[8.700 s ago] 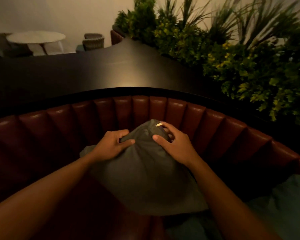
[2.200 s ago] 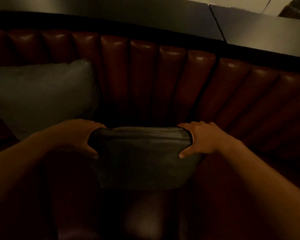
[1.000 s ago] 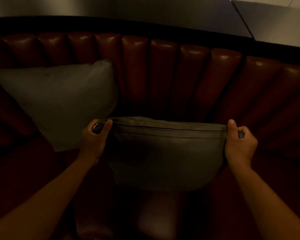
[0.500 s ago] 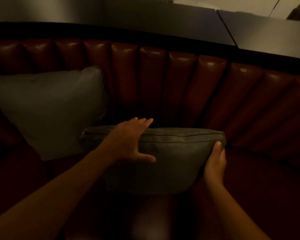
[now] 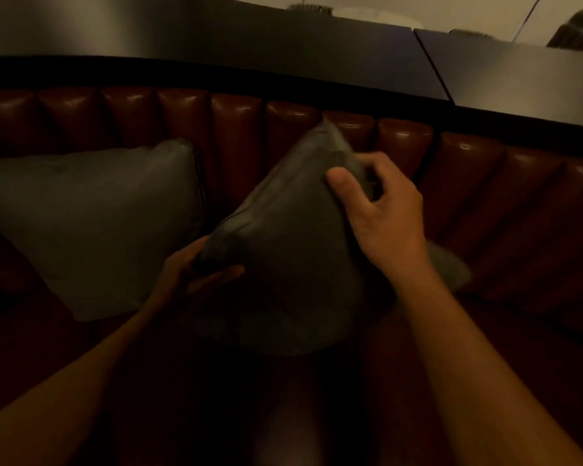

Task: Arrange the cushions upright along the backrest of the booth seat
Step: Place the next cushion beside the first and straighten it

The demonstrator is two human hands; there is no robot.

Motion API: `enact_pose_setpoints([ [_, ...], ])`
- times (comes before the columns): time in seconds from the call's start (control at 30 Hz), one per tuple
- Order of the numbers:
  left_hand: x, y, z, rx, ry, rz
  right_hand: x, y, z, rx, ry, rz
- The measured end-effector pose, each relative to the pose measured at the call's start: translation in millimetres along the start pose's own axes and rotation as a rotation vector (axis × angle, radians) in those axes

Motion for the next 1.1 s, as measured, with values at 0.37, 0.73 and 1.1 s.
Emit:
enact_pose_setpoints([
  [0.37,-18.5,1.5,-32.6,0.162,-0.038,0.007,21.6,87.8,142.1,-0.859,0.34,-0.226],
  [0.73,32.3,-19.8,-43.5,-0.051,-0.658,0.3,85.9,36.8,38.7,-1.196,0.722,0.028],
  [1.1,56.0,-11.4,-46.0,-0.027,-0.529,0.436,67.6,36.5,23.4,-0.848,0.727,-0.233],
])
Point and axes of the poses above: each hand's wrist, its own y-axis away from the middle knuckle, its own z-axis out of the palm, x = y × z, the point moved 5 cm from there along -y, towards the middle knuckle, and after that the axes turned 15 degrees about -z, right-handed, at the moved point
